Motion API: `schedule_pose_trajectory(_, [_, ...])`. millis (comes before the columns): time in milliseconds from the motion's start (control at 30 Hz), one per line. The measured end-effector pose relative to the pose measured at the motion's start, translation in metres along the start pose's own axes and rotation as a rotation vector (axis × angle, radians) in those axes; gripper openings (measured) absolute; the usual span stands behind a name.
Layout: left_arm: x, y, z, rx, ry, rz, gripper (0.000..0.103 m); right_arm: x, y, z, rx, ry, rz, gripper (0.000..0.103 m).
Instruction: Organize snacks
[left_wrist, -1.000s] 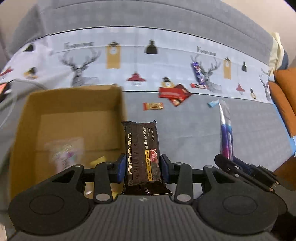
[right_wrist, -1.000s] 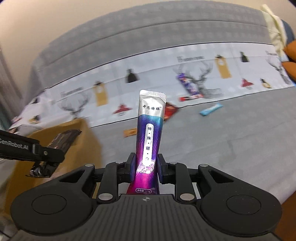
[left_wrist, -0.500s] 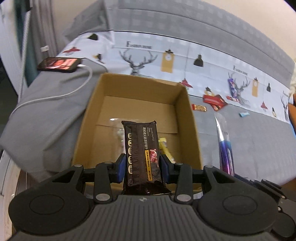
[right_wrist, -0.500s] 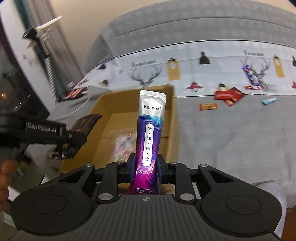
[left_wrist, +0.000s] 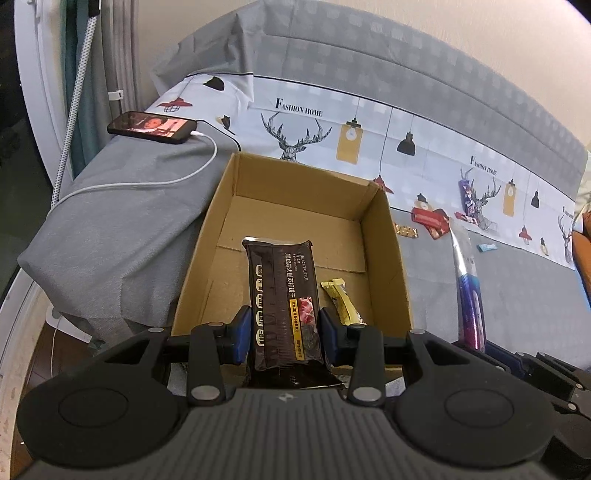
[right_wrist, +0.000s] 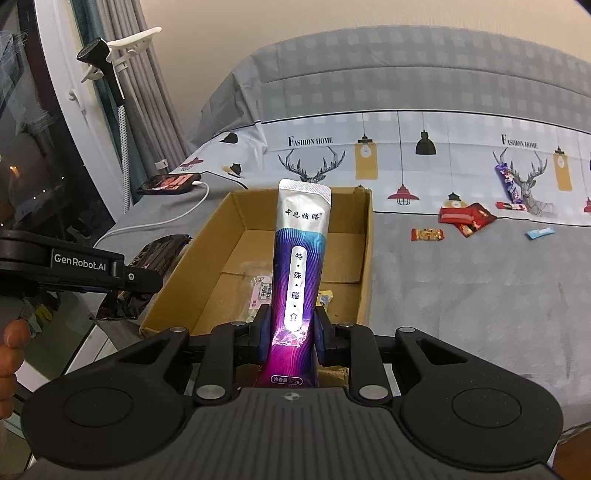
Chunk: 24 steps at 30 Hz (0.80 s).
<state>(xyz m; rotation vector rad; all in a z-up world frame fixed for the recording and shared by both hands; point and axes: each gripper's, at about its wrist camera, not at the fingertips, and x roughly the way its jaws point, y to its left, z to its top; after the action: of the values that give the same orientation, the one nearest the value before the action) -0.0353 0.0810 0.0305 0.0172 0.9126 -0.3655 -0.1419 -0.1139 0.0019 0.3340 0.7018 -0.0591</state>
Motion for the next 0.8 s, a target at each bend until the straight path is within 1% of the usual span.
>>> schedule_pose_trajectory(233, [-0.0024, 0.0067, -0.0024, -0.014, -0.007, 0.005, 0.043, -0.0043, 0.0078, -0.0017, -0.018, -0.006, 0.004, 0.025])
schedule_pose_trajectory(800, [-0.0003, 0.0104, -0.0019, -0.024, -0.006, 0.005, 0.043, -0.0027, 0.0081, -0.0003, -0.033, 0.002, 0.003, 0.025])
